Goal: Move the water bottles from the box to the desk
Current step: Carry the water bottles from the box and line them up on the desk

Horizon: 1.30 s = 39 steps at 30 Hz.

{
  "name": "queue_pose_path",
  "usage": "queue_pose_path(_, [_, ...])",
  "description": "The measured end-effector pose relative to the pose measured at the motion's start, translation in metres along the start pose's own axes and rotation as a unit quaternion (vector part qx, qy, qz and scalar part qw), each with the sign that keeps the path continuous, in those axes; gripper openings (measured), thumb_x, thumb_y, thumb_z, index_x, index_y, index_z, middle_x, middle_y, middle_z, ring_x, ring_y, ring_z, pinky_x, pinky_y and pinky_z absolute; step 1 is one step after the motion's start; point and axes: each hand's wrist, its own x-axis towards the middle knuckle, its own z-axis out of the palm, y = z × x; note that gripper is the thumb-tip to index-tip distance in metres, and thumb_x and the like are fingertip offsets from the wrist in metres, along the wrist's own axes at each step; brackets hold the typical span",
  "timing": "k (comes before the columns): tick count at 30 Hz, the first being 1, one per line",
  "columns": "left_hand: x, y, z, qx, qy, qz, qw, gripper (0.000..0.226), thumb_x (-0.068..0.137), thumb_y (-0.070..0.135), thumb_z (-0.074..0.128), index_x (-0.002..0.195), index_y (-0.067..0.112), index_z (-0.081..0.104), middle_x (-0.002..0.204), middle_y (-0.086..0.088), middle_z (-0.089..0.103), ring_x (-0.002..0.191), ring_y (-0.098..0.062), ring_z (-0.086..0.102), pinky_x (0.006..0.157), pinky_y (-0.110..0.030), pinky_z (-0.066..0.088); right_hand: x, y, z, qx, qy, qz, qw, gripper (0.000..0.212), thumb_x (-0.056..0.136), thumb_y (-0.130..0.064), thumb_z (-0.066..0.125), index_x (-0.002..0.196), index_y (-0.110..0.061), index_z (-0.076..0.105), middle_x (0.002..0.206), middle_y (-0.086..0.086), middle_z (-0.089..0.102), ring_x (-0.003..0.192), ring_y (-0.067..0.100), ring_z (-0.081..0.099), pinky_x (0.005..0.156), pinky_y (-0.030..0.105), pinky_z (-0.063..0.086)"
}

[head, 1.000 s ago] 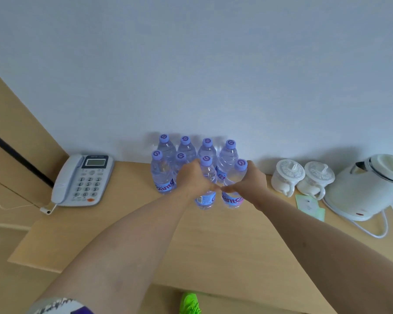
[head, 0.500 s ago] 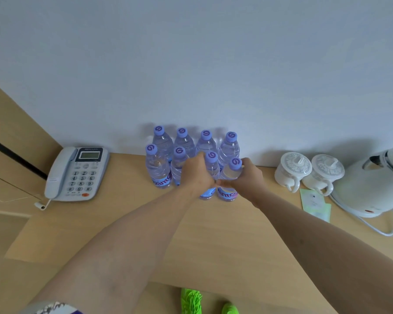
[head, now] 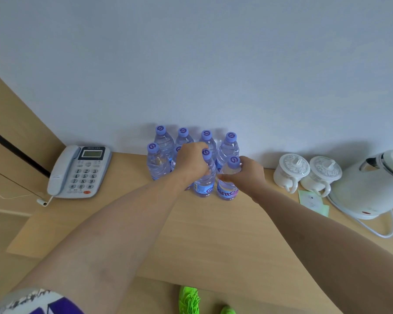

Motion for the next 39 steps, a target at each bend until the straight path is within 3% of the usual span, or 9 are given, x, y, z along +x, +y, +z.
queue_pose_path(3, [-0.003, -0.001, 0.0, 0.0, -0.011, 0.025, 1.0, 0.036, 0.075, -0.01, 0.058, 0.101, 0.013, 0.069, 0.087, -0.007, 0.062, 0.078, -0.027, 0.056, 0.06, -0.031, 0.039, 0.001, -0.001, 0.004, 0.008, -0.008, -0.009, 1.0, 0.047, 0.069, -0.025, 0.088, 0.109, -0.015, 0.067, 0.104, 0.001, 0.07, 0.097, 0.022, 0.065, 0.087, 0.044, 0.056])
queue_pose_path(6, [-0.002, -0.003, -0.004, 0.0, -0.023, 0.046, 0.999, 0.046, 0.075, -0.011, 0.056, 0.11, 0.016, 0.069, 0.087, -0.004, 0.056, 0.078, -0.023, 0.05, 0.057, -0.028, 0.031, 0.002, 0.0, 0.002, 0.017, 0.0, 0.0, 1.0, 0.06, 0.068, -0.026, 0.089, 0.117, -0.015, 0.057, 0.109, -0.001, 0.062, 0.098, 0.02, 0.06, 0.083, 0.038, 0.055])
queue_pose_path(12, [0.004, -0.001, -0.002, 0.047, -0.04, 0.058, 0.996, 0.043, 0.078, -0.009, 0.055, 0.117, 0.008, 0.066, 0.089, -0.008, 0.054, 0.084, -0.026, 0.048, 0.067, -0.036, 0.04, 0.005, -0.001, -0.006, 0.008, 0.0, -0.002, 1.0, 0.052, 0.068, -0.039, 0.089, 0.108, -0.019, 0.063, 0.091, -0.005, 0.061, 0.085, 0.017, 0.06, 0.074, 0.033, 0.051])
queue_pose_path(16, [0.004, 0.007, -0.001, 0.073, -0.07, 0.059, 0.993, 0.024, 0.076, 0.011, 0.076, 0.095, 0.005, 0.061, 0.085, -0.011, 0.052, 0.079, -0.026, 0.047, 0.066, -0.036, 0.041, 0.009, -0.003, -0.008, 0.009, 0.005, -0.001, 1.0, 0.041, 0.069, -0.034, 0.089, 0.098, -0.02, 0.063, 0.081, -0.009, 0.057, 0.072, 0.008, 0.055, 0.062, 0.025, 0.045])
queue_pose_path(18, [0.004, 0.006, -0.002, 0.069, -0.061, 0.067, 0.994, 0.016, 0.079, 0.008, 0.07, 0.091, 0.003, 0.06, 0.087, -0.008, 0.044, 0.082, -0.03, 0.049, 0.069, -0.036, 0.042, 0.009, -0.004, -0.008, 0.016, 0.006, -0.002, 1.0, 0.044, 0.068, -0.032, 0.09, 0.099, -0.022, 0.06, 0.084, -0.01, 0.057, 0.074, 0.007, 0.056, 0.059, 0.022, 0.043])
queue_pose_path(21, [0.007, 0.002, -0.003, 0.081, -0.064, 0.079, 0.992, 0.019, 0.076, -0.003, 0.063, 0.095, 0.001, 0.064, 0.09, -0.01, 0.049, 0.091, -0.035, 0.056, 0.067, -0.036, 0.04, 0.01, -0.003, -0.008, 0.016, 0.016, -0.003, 1.0, 0.056, 0.066, -0.032, 0.091, 0.111, -0.018, 0.062, 0.099, -0.005, 0.064, 0.087, 0.012, 0.061, 0.073, 0.028, 0.051])
queue_pose_path(24, [0.009, 0.001, -0.003, 0.088, -0.078, 0.091, 0.989, 0.037, 0.079, -0.006, 0.062, 0.112, 0.008, 0.068, 0.11, -0.013, 0.061, 0.103, -0.033, 0.058, 0.073, -0.03, 0.037, 0.01, -0.004, -0.009, 0.011, 0.023, -0.012, 1.0, 0.053, 0.065, -0.029, 0.092, 0.109, -0.015, 0.065, 0.103, -0.002, 0.067, 0.096, 0.019, 0.063, 0.085, 0.036, 0.054])
queue_pose_path(30, [0.011, -0.002, -0.002, 0.09, -0.072, 0.095, 0.989, 0.047, 0.08, -0.008, 0.065, 0.123, 0.012, 0.065, 0.122, -0.011, 0.062, 0.111, -0.031, 0.058, 0.082, -0.033, 0.045, 0.009, -0.007, -0.009, 0.042, 0.011, -0.018, 0.999, 0.041, 0.07, -0.018, 0.087, 0.106, -0.019, 0.067, 0.106, 0.001, 0.068, 0.098, 0.022, 0.066, 0.086, 0.043, 0.057])
queue_pose_path(39, [0.01, -0.005, 0.001, 0.084, -0.061, 0.111, 0.988, 0.046, 0.081, -0.009, 0.064, 0.122, 0.01, 0.064, 0.119, -0.012, 0.061, 0.108, -0.032, 0.057, 0.08, -0.033, 0.042, 0.011, -0.009, -0.012, 0.021, -0.017, -0.038, 0.999, 0.039, 0.075, -0.012, 0.079, 0.112, -0.02, 0.07, 0.104, -0.002, 0.07, 0.096, 0.022, 0.067, 0.082, 0.037, 0.057])
